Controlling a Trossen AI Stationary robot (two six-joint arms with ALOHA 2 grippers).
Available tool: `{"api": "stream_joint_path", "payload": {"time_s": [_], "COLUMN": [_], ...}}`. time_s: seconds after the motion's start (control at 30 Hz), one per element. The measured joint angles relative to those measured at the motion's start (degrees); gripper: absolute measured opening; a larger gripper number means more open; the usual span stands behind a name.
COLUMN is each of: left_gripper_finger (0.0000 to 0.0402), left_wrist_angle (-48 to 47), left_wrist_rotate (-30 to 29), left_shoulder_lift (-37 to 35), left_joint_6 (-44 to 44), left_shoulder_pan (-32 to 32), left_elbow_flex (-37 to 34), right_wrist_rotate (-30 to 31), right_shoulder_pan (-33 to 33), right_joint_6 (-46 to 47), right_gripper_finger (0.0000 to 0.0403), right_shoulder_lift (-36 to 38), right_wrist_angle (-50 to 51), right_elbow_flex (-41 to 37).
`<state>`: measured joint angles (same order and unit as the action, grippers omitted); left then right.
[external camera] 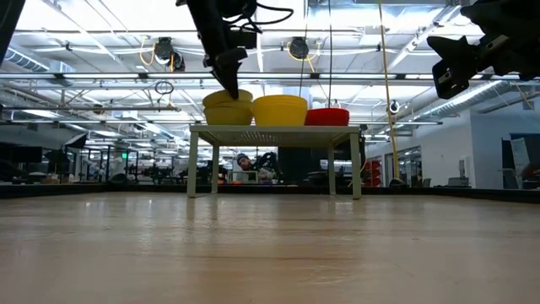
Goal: Pick & Place Mini bowls
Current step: Stack the white patterned bowl on top of the other white patterned bowl on the shelf
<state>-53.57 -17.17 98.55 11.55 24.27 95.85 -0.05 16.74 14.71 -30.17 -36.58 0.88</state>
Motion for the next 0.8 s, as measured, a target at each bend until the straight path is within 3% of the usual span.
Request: {"api": "stream_joint_path", "payload": {"time_s": [0.2,0.37,0.8], "left_gripper_finger": [0.0022,0.0036,0.0179], "left_wrist_angle": [0.1,0.4,0.8], "left_wrist_rotate": [-0.4,-2.2,-5.8], "left_shoulder_lift": [0.4,0.7,0.3], "left_joint_6": [-0.8,-2.9,-4.4], "left_shoulder_pan": [0.1,0.1,-0.2], "left_elbow_flex": [0.0,0.0,0.0], "right_wrist_rotate": [0.0,0.0,0.0], "right_shoulder_pan": [0.0,0.0,0.0], "right_joint_6": [0.0,0.0,0.0], "right_gripper_finger": [0.019,0.0188,0.0189], "right_shoulder_lift": [0.0,0.0,0.0], "right_wrist_angle": [0.0,0.0,0.0], "right_elbow_flex": [0.0,0.0,0.0]}}
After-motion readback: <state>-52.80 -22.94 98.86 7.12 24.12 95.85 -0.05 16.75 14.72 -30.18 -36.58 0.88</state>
